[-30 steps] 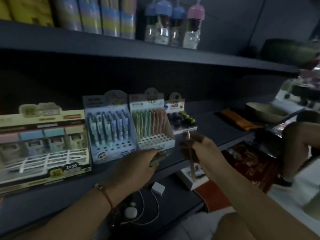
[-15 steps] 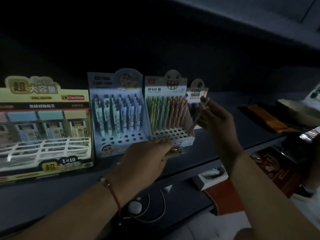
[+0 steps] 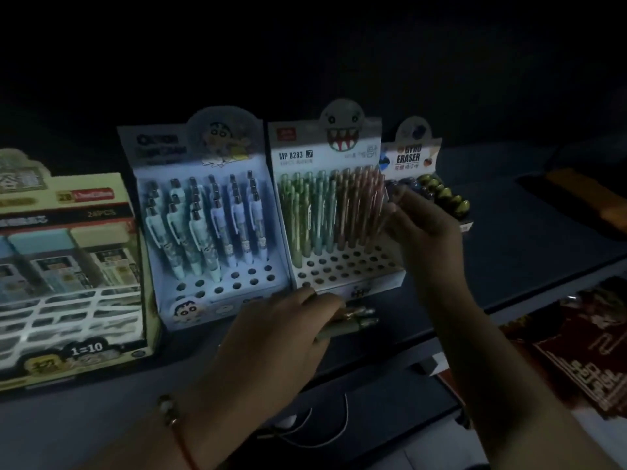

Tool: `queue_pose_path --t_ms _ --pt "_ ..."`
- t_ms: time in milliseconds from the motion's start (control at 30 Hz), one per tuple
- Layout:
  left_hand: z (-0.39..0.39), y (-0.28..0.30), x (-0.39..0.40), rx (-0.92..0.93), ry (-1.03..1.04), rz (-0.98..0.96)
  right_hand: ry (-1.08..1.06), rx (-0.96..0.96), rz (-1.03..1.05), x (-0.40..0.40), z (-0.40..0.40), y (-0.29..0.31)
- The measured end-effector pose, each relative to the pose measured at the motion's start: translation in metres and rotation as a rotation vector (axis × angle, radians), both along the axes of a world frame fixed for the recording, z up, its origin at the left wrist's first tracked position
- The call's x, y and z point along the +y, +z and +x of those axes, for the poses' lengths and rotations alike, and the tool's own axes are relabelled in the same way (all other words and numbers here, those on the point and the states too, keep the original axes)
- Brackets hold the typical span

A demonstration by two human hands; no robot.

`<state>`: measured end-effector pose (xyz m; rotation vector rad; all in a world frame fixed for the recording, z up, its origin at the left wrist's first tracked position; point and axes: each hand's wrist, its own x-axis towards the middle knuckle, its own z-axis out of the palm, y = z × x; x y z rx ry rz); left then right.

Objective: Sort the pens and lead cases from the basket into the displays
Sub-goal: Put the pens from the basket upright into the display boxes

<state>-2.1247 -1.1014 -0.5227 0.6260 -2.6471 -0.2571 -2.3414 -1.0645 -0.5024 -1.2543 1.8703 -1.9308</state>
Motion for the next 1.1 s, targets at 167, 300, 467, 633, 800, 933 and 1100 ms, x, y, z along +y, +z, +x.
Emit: queue_pose_path --t_ms 167,300,467,633,800,933,1100 --pt "0.001 -0.002 -0.003 -0.006 0.034 -0.01 -0.137 0.257 0.177 -0.016 -0.003 -0.009" --pt "0.006 0.002 -0.004 0.005 0.051 0.026 -0.198 0.269 0.228 -0.017 0.0 -0.013" --pt "0.011 0.009 -0.007 0.057 0.059 0.003 -0.194 0.178 0.156 0.0 0.021 0.001" --pt "0.025 0.02 -0.018 0.161 0.141 0.077 0.251 -0.099 0.344 0.024 0.06 0.033" --pt "0.033 0.02 -0.018 0.234 0.162 0.171 0.538 -0.376 0.454 0.03 0.092 0.025" --pt "0.033 0.023 -0.009 0.263 0.15 0.257 0.527 -0.329 0.33 0.033 0.095 0.019" --pt "0.033 0.025 0.0 0.284 0.207 0.315 0.479 -0.354 0.273 0.037 0.091 0.019"
